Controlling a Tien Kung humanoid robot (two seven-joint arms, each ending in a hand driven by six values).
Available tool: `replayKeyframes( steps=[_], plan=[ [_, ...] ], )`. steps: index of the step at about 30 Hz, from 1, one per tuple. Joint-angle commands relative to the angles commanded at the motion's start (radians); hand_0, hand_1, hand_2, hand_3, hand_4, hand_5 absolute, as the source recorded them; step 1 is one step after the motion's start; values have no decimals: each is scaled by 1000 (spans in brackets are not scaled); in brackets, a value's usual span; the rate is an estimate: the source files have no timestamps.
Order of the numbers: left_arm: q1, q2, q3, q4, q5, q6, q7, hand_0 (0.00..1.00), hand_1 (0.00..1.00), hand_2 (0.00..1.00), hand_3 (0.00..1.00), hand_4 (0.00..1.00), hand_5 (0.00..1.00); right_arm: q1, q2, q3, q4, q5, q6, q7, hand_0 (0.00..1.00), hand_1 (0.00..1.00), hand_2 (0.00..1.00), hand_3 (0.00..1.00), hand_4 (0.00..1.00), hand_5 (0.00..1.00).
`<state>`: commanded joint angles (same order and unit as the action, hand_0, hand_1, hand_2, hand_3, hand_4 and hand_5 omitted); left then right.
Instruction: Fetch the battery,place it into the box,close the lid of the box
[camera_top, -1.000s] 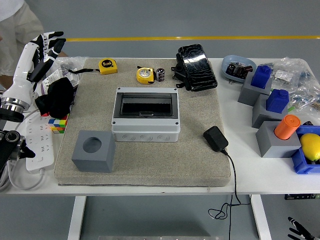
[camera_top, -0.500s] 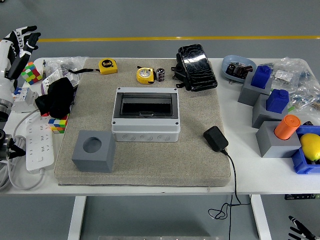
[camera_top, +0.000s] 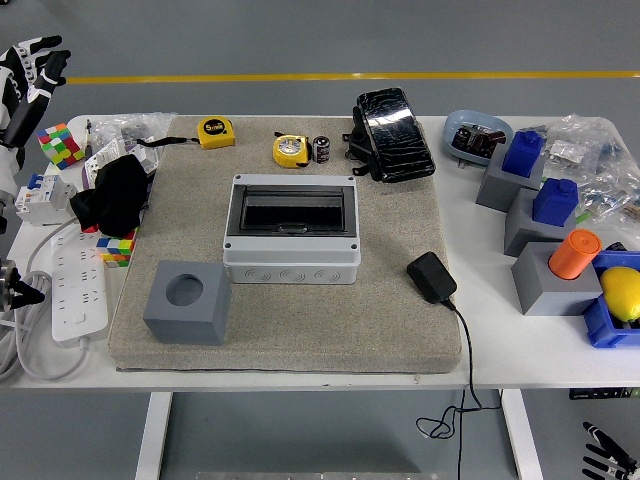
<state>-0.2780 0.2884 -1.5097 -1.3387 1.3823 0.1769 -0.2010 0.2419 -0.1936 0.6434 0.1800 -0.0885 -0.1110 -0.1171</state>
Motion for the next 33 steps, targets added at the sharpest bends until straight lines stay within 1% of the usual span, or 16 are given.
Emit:
replayKeyframes(
  steps=[6,17,22,27,31,33],
  plan=[
    [14,1,-7,-14,-5,-12,10,640,768,741,765,998,889,-13,10,30,0,-18,7,5,625,688,670,548,911,481],
    [14,-7,-7,-15,3,-25,29,644,768,744,765,998,888,-16,22,56,0,-40,6,1,625,689,670,549,913,480],
    [9,-16,-8,-3,8,-30,45,645,769,745,765,998,894,-22,15,-12,0,13,-11,-2,625,688,670,549,912,480],
    [11,-9,-8,-9,16,-32,52,645,770,748,765,998,896,-10,-2,-30,3,25,-26,-13,625,689,670,548,912,481],
    [16,-8,-17,-11,16,-33,52,649,771,749,763,998,896,-4,-14,-70,3,50,-21,-22,625,688,670,550,914,481],
    [18,-8,-20,-12,17,-33,51,649,771,749,763,998,896,-4,-17,-69,3,49,-22,-23,625,688,670,550,914,481]
  ],
)
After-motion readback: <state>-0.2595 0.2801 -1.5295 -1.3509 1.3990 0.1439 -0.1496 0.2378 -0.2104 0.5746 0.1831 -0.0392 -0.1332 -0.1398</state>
